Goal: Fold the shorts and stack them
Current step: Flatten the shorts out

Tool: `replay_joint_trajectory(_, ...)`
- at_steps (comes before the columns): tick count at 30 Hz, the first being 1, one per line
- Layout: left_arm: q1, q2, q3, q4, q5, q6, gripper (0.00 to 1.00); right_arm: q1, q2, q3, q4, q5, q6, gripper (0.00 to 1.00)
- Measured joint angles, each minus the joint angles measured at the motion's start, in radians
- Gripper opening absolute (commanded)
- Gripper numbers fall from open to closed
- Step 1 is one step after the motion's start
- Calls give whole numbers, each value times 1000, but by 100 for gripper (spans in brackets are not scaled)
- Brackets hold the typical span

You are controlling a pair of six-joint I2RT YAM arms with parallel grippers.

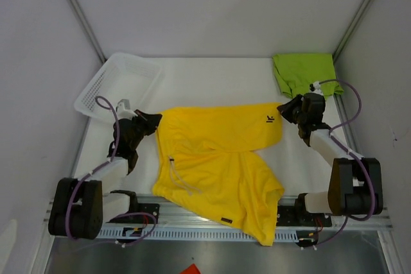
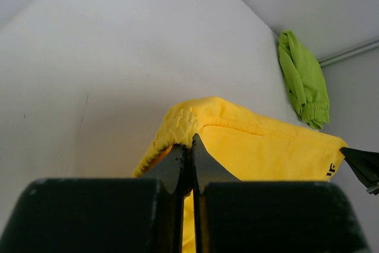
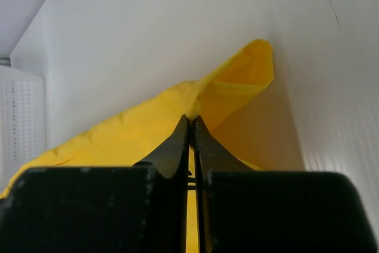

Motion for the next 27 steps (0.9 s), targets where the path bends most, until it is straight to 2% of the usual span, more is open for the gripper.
replay_joint_trajectory(6,1,229,229,64,5,26,7,-6,221,204,84,-10,0,0)
replay_joint_trajectory(7,2,267,270,72,5,26,20,-11,259,236,96,-17,0,0)
replay_joint_trajectory(8,2,291,297,73,6,28,40,-16,287,262,103,-20,0,3)
replay_joint_trajectory(9,3,323,329,76,7,31,62,-23,326,297,110,-25,0,24)
replay_joint_trajectory(10,4,357,365,68,8,39,94,-29,367,332,111,-27,5,43)
replay_joint_trajectory(11,5,394,410,43,11,44,99,-35,422,380,110,-28,5,56)
replay_joint_trajectory(12,7,433,465,13,14,43,99,-39,465,420,102,-28,4,71)
replay_joint_trajectory(16,10,523,625,-93,24,54,99,-53,566,529,55,-25,-4,84)
replay_joint_trajectory(22,10,466,640,-221,27,89,99,-69,541,562,-34,-24,-31,86)
replay_joint_trajectory(27,1,330,621,-319,22,106,99,-64,372,484,-149,-21,-55,84)
